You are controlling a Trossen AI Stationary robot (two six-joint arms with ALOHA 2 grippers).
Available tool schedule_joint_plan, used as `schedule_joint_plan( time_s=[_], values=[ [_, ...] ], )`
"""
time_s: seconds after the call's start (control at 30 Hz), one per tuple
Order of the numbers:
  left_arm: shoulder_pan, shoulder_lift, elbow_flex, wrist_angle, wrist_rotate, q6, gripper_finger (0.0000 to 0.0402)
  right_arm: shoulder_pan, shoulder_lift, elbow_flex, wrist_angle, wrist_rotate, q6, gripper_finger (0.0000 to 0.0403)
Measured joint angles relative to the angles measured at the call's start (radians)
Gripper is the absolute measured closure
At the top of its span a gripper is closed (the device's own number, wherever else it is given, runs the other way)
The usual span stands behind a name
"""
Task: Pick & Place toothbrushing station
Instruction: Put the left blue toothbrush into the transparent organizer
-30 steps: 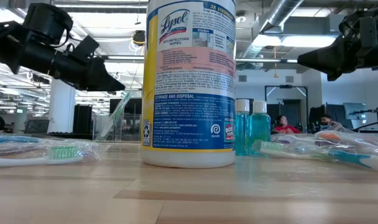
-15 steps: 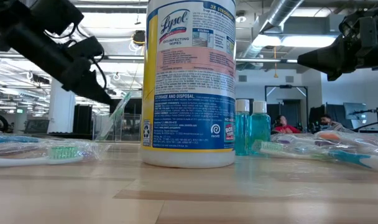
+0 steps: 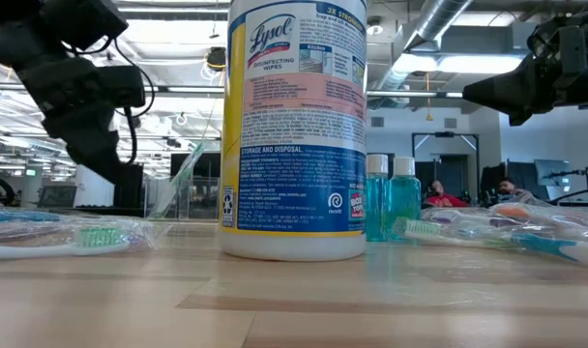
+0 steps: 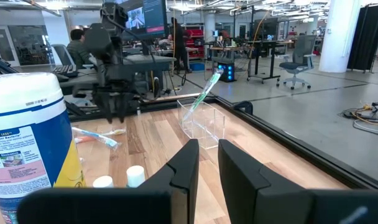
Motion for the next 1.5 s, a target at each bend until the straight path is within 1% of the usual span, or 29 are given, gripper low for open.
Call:
schedule_joint_plan(
  time_s=[0.07,0.37,0.5,0.67,0.8,1.07,1.2,1.5],
  values=[
    [-0.016,0.008,0.0,-0.002,0.011,-0.043,0.0269,0.0,0.0,0.0,0.0,0.0,0.0,0.0349],
    [-0.083,0.104,0.004,-0.005,0.028,-0.104,0.0269,0.0,0.0,0.0,0.0,0.0,0.0,0.0349],
    [-0.105,0.149,0.043,-0.017,0.029,-0.124,0.0269,0.0,0.0,0.0,0.0,0.0,0.0,0.0349],
    [-0.123,0.203,0.118,-0.083,0.03,-0.125,0.0268,0.0,0.0,0.0,0.0,0.0,0.0,0.0349],
    [-0.13,0.242,0.161,-0.164,0.036,-0.185,0.0268,0.0,0.0,0.0,0.0,0.0,0.0,0.0349],
    [-0.136,0.331,0.174,-0.175,0.079,-0.209,0.0268,0.0,0.0,0.0,0.0,0.0,0.0,0.0349],
    [-0.136,0.35,0.174,-0.173,0.079,-0.209,0.0268,0.0,0.0,0.0,0.0,0.0,0.0,0.0349],
    [-0.136,0.35,0.174,-0.165,0.077,-0.209,0.0268,0.0,0.0,0.0,0.0,0.0,0.0,0.0349]
  ],
)
